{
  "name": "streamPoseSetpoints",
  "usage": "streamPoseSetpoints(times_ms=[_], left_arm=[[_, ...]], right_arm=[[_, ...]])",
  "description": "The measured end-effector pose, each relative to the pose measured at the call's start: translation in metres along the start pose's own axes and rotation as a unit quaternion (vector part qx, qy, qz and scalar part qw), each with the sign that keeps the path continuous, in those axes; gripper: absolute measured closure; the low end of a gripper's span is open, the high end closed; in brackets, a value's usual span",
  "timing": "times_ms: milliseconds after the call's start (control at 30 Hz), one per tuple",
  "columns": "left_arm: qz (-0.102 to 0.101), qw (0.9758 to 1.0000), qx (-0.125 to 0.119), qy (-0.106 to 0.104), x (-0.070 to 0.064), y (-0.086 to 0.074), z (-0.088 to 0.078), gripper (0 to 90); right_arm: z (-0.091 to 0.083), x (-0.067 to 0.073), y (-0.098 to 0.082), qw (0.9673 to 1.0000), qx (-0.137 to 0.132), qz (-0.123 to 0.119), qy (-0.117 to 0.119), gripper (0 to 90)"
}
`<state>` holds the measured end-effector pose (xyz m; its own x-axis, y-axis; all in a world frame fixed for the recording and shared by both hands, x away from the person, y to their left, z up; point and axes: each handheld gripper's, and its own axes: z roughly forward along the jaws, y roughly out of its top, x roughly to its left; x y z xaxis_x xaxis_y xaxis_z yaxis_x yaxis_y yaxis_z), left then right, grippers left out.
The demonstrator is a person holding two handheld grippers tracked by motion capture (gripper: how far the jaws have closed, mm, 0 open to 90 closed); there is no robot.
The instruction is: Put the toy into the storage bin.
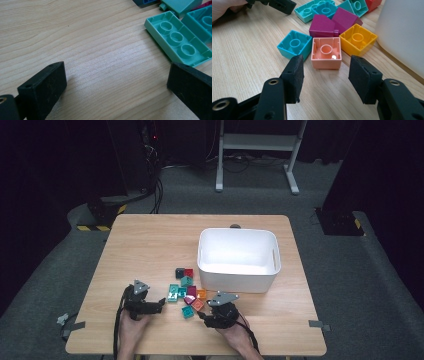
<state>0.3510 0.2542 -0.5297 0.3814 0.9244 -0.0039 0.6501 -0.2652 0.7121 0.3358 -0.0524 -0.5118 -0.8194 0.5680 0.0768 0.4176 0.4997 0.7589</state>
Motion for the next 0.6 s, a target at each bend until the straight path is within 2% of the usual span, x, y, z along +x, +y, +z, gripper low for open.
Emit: streamPoseSetpoints(times_ms=[600], left_arm=[[-0.001, 1.0, 0.0, 0.0, 0.0, 0.0, 0.0, 2.6]], right_arm=[[0.015, 0.001, 0.011, 0.9999, 0.016, -0.004, 0.0, 49.9]])
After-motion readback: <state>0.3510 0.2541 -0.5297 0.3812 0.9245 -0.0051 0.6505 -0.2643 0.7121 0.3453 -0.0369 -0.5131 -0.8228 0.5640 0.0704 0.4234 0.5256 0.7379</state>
